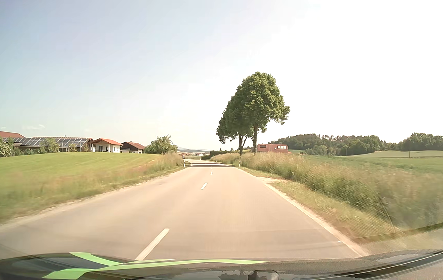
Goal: Follow the waypoints while adhering to traffic rules and regulations
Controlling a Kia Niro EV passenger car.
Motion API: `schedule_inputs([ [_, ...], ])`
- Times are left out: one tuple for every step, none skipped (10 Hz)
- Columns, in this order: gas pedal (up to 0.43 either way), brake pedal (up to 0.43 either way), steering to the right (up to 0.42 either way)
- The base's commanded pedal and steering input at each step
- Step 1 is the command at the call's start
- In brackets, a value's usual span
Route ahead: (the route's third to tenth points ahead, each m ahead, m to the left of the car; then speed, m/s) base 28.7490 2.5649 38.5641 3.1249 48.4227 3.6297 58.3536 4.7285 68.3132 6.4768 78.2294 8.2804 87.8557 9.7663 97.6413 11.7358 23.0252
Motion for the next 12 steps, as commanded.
schedule_inputs([
  [0.138, 0.000, -0.010],
  [0.138, 0.000, -0.010],
  [0.138, 0.000, -0.010],
  [0.138, 0.000, -0.012],
  [0.138, 0.000, -0.015],
  [0.138, 0.000, -0.016],
  [0.138, 0.000, -0.016],
  [0.130, 0.000, -0.016],
  [0.130, 0.000, -0.016],
  [0.130, 0.000, -0.016],
  [0.130, 0.000, -0.016],
  [0.130, 0.000, -0.016],
])
